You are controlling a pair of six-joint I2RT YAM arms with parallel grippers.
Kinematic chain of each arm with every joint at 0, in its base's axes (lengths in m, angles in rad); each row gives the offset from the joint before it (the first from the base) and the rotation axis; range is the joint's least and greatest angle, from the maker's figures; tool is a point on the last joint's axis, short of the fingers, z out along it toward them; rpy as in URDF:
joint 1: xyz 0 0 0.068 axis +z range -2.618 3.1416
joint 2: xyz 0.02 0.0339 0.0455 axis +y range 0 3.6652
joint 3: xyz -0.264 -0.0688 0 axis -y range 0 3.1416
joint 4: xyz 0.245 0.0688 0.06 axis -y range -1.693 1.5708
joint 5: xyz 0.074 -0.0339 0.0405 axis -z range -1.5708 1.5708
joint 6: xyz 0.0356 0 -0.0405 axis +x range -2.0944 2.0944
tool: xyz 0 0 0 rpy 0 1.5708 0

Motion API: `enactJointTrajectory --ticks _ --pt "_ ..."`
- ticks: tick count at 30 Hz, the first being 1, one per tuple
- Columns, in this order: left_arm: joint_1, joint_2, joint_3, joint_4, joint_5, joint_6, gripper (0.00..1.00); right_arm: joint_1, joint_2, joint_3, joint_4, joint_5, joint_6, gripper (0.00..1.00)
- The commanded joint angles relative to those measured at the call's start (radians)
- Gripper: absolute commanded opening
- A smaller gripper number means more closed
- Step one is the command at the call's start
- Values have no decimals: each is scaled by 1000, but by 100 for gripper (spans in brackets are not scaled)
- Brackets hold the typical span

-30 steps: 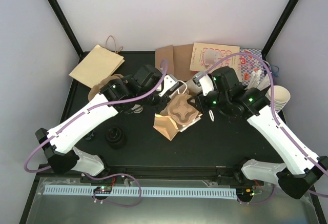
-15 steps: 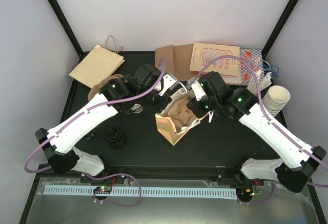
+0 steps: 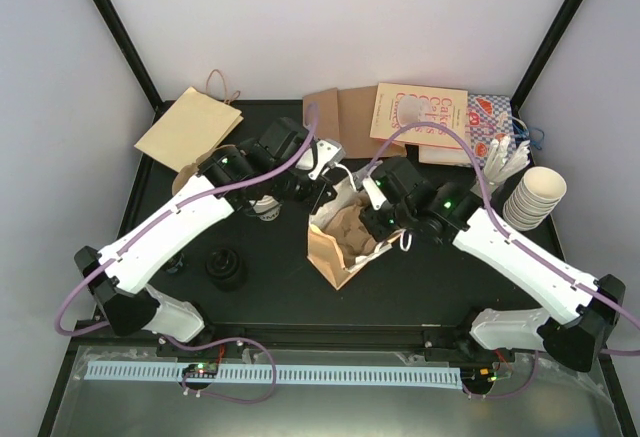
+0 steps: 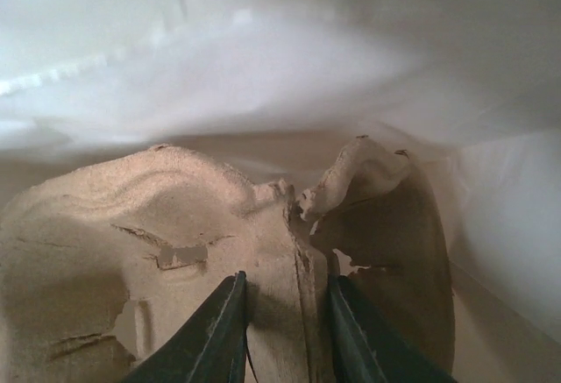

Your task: Pack the takeout coffee

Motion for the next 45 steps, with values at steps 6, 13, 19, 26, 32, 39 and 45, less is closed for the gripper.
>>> enactJointTrajectory --ticks 6,13,19,26,32,39,45 --pt "59 -3 -32 68 124 -89 1 8 -17 -91 0 3 13 27" --pt "59 4 -56 92 149 -88 1 10 62 -23 -70 -5 -6 26" --pt "84 1 -72 90 99 -142 1 16 99 -16 -82 -5 -13 26" --pt "84 -4 -80 86 88 -100 5 16 192 43 -130 10 4 26" --pt "83 -54 -113 99 29 -96 19 16 245 73 -141 -2 10 26" --pt "76 -184 -150 89 -71 -80 54 15 293 124 -173 16 16 25" --pt "-46 -312 -226 144 -122 -16 54 16 310 144 -180 11 15 25"
